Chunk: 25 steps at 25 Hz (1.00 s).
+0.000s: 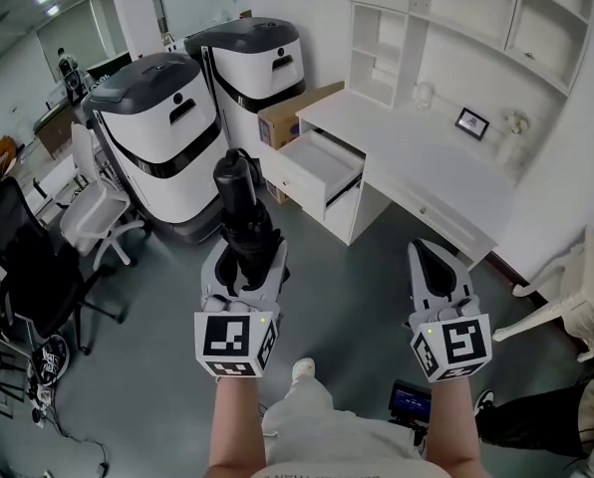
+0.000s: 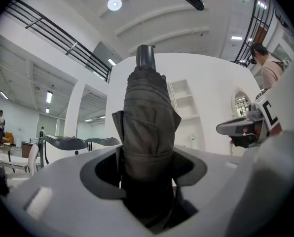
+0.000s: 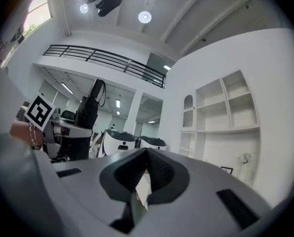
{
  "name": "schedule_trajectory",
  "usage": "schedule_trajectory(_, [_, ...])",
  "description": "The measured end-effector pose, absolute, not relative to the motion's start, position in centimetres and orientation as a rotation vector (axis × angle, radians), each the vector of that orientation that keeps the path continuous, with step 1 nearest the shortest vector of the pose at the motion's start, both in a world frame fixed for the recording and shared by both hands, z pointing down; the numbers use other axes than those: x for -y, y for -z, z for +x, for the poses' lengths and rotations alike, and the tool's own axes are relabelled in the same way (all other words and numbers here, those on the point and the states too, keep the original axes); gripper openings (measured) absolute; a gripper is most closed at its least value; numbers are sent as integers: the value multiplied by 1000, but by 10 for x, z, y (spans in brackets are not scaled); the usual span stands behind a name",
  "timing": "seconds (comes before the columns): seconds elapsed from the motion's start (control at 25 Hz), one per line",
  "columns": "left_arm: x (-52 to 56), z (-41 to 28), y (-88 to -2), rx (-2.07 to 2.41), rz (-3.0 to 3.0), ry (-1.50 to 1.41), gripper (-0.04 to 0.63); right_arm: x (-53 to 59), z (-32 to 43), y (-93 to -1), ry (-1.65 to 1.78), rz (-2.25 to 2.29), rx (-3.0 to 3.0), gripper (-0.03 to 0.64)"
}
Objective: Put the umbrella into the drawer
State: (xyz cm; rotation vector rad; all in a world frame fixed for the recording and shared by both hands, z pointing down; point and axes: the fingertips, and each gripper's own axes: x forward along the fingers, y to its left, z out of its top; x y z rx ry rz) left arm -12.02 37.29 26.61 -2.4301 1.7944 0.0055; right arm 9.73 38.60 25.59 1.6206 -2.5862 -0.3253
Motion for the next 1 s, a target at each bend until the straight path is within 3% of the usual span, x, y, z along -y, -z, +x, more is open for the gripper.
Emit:
schedule_trajectory(0.44, [-250, -142, -266, -1733, -2483, 21, 259, -274, 66, -254, 314, 1660, 2548, 8])
schedule_trajectory(1.0, [-174, -148, -278, -1684, -2565, 4, 259, -217, 66, -268, 286, 1722, 2451, 8])
